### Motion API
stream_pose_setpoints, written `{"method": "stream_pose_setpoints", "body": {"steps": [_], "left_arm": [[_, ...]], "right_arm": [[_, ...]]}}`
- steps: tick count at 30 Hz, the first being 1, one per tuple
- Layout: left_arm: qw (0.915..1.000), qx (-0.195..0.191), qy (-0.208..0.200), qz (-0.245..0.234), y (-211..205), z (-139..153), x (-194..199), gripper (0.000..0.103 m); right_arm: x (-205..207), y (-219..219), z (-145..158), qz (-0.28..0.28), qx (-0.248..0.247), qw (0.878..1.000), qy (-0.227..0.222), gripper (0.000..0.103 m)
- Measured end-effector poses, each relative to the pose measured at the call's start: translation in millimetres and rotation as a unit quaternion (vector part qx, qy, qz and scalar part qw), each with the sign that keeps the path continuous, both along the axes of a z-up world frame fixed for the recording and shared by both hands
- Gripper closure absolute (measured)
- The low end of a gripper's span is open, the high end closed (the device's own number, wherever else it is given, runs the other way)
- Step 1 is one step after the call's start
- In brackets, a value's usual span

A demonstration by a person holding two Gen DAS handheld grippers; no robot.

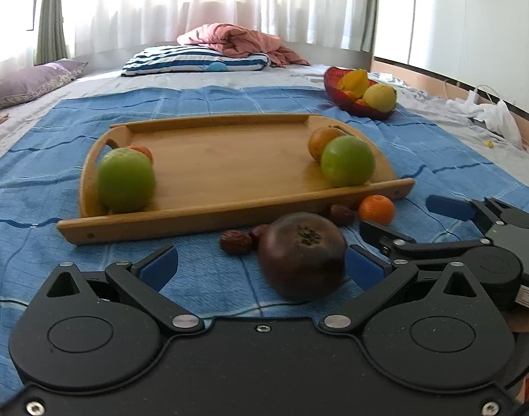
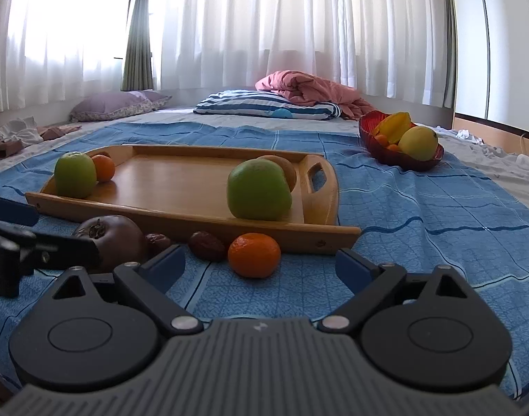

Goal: Organize fruits
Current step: 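Move the left tool to the dark pomegranate while the right tool approaches a tangerine, then close the left tool on the dark pomegranate while the right tool grasps the tangerine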

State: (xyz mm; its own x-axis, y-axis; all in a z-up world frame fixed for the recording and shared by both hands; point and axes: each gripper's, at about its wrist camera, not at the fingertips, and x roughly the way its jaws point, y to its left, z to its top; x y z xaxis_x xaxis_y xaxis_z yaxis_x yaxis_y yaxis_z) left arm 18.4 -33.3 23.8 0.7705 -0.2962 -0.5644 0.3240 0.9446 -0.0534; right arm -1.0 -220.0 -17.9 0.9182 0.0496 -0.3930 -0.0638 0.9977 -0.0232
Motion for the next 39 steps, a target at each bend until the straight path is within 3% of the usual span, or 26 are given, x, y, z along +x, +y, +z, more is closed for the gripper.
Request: {"method": "stream_pose_setpoints", "body": {"steps": [9, 17, 25, 31, 36, 39], "left_arm": [[0.9999, 0.000, 0.009, -0.014, -16.4, -1.6, -1.3, 0.005], [0.9998, -0.007, 0.015, -0.010, -21.4, -4.3, -0.6, 0.019], [0.9985, -0.042, 0.036, 0.003, -15.2, -8.4, 3.3, 0.040], [0.9980, -0.047, 0.041, 0.006, -13.2, -9.1, 5.2, 0.041], [0.9978, -0.046, 0.047, 0.009, -17.2, -14.2, 7.9, 0.041], [0.9979, -0.045, 0.045, 0.010, -18.8, -14.8, 8.5, 0.041]], "right_arm": [[0.3, -6.2, 1.1, -0.014, 0.008, 1.000, 0.000, 0.007], [-1.4, -12.8, 0.7, -0.022, 0.011, 1.000, 0.000, 0.007], [3.4, -13.5, -1.0, -0.025, 0.043, 0.999, 0.007, 0.011], [6.7, -9.4, -1.6, -0.024, 0.047, 0.999, 0.012, 0.021], [12.4, -9.1, -4.0, -0.035, 0.065, 0.997, 0.025, 0.038], [13.9, -10.4, -4.8, -0.037, 0.072, 0.996, 0.027, 0.038]]}}
